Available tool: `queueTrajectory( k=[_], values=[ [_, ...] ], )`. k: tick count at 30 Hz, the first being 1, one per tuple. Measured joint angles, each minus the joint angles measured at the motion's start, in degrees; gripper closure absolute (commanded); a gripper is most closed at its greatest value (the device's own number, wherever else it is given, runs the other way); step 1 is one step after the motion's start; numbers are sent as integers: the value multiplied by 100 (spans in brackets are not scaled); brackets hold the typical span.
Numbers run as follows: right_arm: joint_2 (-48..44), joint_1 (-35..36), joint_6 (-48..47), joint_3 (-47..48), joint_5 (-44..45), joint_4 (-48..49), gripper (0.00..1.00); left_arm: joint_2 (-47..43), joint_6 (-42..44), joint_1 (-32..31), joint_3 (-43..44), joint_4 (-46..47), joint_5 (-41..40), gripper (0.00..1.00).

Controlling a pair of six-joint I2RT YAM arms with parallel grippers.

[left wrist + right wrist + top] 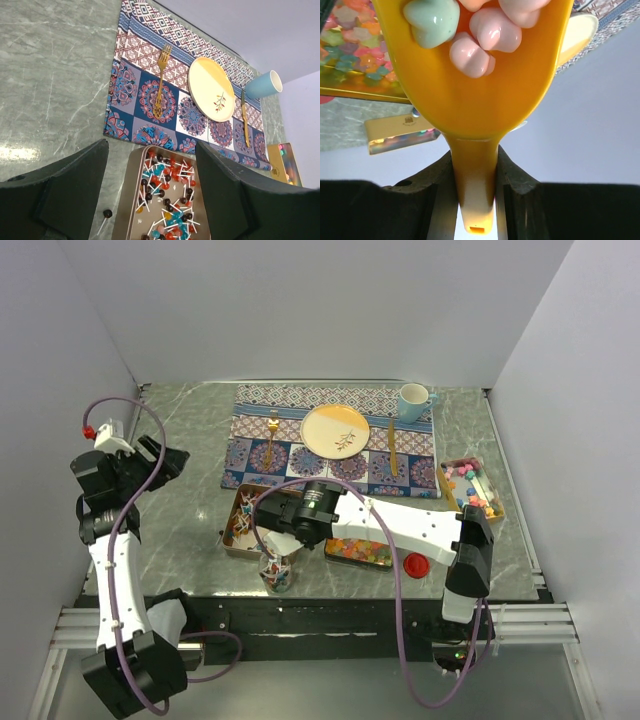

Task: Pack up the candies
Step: Place the fake candies in the packing bottle.

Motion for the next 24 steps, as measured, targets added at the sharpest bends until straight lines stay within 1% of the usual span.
queueTrajectory(
  k=[24],
  values=[
    [22,444,-149,103,732,20,100,-203,-131,116,-155,136,87,23]
  ],
)
